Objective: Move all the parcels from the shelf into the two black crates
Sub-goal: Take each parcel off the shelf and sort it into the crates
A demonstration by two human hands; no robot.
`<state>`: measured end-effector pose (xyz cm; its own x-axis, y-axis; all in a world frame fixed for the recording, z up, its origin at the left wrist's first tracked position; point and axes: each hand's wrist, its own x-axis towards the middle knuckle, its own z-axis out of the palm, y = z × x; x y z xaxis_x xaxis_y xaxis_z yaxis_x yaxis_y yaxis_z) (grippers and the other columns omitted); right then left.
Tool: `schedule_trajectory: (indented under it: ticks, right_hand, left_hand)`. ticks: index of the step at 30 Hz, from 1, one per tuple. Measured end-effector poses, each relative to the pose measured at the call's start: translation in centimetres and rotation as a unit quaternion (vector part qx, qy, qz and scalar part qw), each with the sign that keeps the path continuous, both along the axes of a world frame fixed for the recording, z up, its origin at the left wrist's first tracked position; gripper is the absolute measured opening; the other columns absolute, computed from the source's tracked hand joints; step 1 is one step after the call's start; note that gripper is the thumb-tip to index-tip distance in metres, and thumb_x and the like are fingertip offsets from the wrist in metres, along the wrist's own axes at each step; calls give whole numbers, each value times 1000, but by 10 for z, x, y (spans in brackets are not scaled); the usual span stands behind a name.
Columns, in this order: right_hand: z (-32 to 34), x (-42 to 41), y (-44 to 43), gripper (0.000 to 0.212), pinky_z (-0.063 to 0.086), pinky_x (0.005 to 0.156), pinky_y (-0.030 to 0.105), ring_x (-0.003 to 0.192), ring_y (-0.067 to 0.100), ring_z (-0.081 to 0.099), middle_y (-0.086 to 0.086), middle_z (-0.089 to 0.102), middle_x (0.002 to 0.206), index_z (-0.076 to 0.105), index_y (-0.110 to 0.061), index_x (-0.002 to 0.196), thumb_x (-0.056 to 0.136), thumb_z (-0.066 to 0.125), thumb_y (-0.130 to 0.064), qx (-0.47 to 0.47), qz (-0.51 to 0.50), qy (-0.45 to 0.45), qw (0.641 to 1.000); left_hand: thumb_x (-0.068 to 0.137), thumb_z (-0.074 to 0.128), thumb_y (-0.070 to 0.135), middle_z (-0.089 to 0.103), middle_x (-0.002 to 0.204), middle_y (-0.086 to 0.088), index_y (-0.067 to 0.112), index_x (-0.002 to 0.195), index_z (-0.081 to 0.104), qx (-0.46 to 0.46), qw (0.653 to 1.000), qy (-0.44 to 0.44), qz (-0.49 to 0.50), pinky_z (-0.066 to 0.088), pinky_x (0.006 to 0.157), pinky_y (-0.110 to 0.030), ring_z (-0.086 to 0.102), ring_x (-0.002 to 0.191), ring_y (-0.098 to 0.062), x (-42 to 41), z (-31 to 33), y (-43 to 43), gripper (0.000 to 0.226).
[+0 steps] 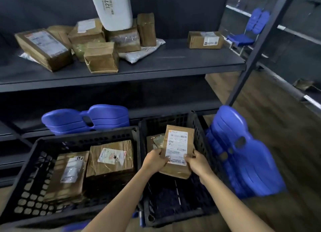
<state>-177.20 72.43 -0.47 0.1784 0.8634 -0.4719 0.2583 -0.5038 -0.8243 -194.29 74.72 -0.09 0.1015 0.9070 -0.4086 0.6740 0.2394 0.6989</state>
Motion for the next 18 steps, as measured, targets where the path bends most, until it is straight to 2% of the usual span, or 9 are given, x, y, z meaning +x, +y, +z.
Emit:
schedule_trajectory:
  ticks: [3, 6, 10, 12, 15, 18]
  right_hand:
    - [-23, 6, -13, 28, 48, 88, 30, 104, 19, 61, 4, 65, 121, 59, -15, 123, 96, 51, -12, -44, -7, -5, 999]
    - [-39, 17, -18, 32, 49, 87, 31, 103, 18, 61, 3, 65, 120, 58, -18, 124, 94, 49, -10, -69, 11, -28, 997]
    - [-57, 32, -17, 33, 50, 94, 36, 103, 20, 62, 3, 66, 116, 58, -20, 121, 91, 48, -11, -99, 37, -78, 991]
    - [-67, 38, -16, 32, 51, 90, 34, 101, 19, 62, 2, 66, 116, 59, -21, 121, 91, 49, -13, -105, 52, -90, 989]
    - [-83, 49, -12, 33, 49, 76, 27, 96, 14, 61, 0, 66, 113, 57, -21, 124, 93, 49, -14, -116, 72, -104, 985]
    - [-104, 58, -10, 33, 49, 89, 30, 105, 18, 60, 2, 64, 121, 56, -20, 126, 94, 49, -15, -134, 86, -124, 979]
  left_hand:
    - [86, 66, 28, 69, 109, -4, 11, 113, 64, -39, 999, 9, -16, 48, 76, -27, 64, 98, -20, 10, -24, -8, 31]
    - [83, 70, 27, 69, 111, -4, 10, 113, 65, -81, 996, 8, -30, 51, 78, -28, 65, 97, -18, 23, -51, -16, 36]
    - [79, 74, 29, 68, 113, -4, 9, 113, 66, -126, 992, 3, -20, 53, 87, -31, 64, 103, -18, 42, -86, -24, 40]
    - [78, 76, 30, 67, 115, -4, 8, 114, 65, -133, 991, 5, -14, 52, 89, -31, 63, 106, -19, 49, -103, -26, 43]
    - [79, 74, 31, 66, 116, -6, 7, 113, 63, -136, 991, 13, -13, 50, 87, -30, 62, 107, -20, 59, -123, -26, 43]
    - [82, 69, 28, 67, 112, -7, 6, 108, 66, -142, 990, 15, -12, 49, 78, -28, 63, 103, -21, 67, -143, -28, 34]
